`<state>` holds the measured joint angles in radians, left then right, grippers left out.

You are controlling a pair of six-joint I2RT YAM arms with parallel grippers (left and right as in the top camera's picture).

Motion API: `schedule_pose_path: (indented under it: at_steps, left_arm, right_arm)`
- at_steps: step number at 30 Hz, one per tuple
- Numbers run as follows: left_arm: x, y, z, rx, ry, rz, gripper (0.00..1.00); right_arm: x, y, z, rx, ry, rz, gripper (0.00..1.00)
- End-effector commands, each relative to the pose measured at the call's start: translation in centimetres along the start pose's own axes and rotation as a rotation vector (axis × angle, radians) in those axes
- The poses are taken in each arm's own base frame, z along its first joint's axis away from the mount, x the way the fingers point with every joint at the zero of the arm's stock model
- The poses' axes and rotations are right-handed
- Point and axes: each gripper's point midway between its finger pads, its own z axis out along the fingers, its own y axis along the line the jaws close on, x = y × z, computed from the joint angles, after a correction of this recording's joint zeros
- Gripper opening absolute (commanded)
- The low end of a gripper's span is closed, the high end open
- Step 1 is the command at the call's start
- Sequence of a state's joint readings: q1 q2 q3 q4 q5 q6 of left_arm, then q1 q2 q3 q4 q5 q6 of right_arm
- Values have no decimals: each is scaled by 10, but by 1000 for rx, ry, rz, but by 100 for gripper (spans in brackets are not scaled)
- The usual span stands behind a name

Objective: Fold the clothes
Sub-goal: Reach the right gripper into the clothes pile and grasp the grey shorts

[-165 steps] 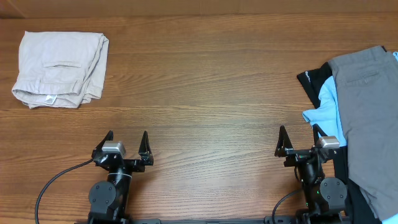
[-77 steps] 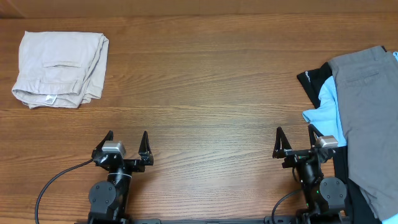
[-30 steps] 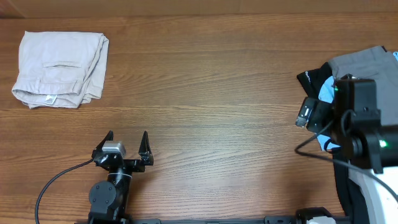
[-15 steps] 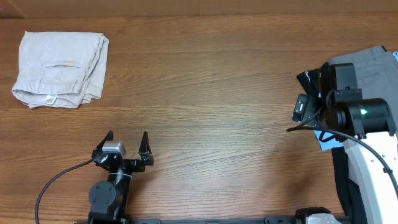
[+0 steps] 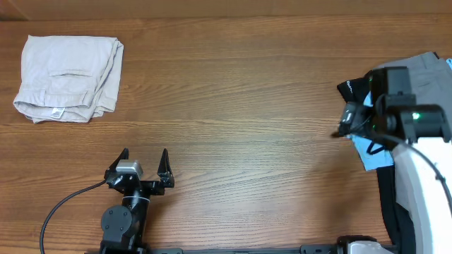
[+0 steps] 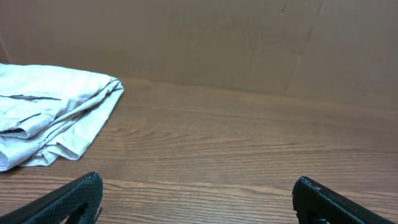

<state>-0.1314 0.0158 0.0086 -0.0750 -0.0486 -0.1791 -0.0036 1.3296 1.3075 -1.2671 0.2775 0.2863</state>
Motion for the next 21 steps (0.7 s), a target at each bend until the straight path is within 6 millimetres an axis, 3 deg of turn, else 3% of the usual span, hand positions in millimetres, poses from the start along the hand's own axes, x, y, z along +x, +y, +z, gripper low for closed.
schedule_pose_path:
  at_steps: [1, 6, 10, 13, 17, 21]
  left_arm:
    - [-1, -1, 0, 7, -10, 22, 100]
    - [-1, -1, 0, 7, -10, 22, 100]
    - [-1, -1, 0, 7, -10, 22, 100]
    - [-1, -1, 0, 7, -10, 22, 100]
    - [-1, -1, 0, 7, -10, 22, 100]
    - [-1, -1, 0, 7, -10, 22, 100]
  right_arm:
    - [-19, -16, 21, 47, 14, 63, 100]
    - [-43, -11, 44, 41, -27, 79, 94]
    - [-69, -5, 44, 18, -124, 26, 88]
    - [-83, -2, 41, -9, -173, -13, 76]
    - [-112, -12, 43, -21, -242, -13, 73]
    - [-138, -27, 60, 8, -296, -21, 69]
